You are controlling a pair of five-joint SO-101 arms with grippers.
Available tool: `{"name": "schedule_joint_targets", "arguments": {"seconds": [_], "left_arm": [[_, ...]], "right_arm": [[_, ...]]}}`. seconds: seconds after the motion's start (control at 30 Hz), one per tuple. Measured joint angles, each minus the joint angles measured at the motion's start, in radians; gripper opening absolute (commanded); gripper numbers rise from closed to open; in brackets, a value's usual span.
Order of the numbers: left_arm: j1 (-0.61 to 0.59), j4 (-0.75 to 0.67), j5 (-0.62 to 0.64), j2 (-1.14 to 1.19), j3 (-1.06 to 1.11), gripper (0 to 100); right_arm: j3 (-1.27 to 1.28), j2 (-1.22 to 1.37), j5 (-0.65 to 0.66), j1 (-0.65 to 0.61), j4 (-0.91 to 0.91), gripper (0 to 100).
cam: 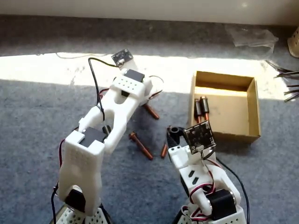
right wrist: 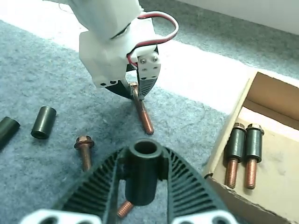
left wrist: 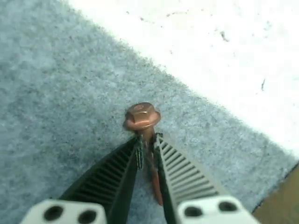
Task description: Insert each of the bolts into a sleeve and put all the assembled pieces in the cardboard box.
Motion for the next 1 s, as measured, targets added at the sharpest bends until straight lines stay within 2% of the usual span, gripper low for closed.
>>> {"name": "schedule_joint_targets", "arguments": {"seconds": [0.07, 0.23, 0.3, 0.77, 1.0], "left_arm": [[-0.003, 0.0, 0.0, 0.0, 0.0, 6], [-0.005, 0.0, 0.0, 0.0, 0.0, 20], [-0.005, 0.0, 0.0, 0.002, 0.0, 22], [-0.041, 0.0, 0.0, 0.083, -0.014, 11], [-0.051, 0.0, 0.0, 0.103, -0.046, 11]], "right_arm": [[0.0, 0.0, 0.0, 0.0, 0.0, 0.4], [0.0, 0.0, 0.0, 0.0, 0.0, 0.4], [0.0, 0.0, 0.0, 0.0, 0.0, 0.4], [0.0, 0.0, 0.0, 0.0, 0.0, 0.4], [0.0, 0.0, 0.0, 0.0, 0.0, 0.4]]}}
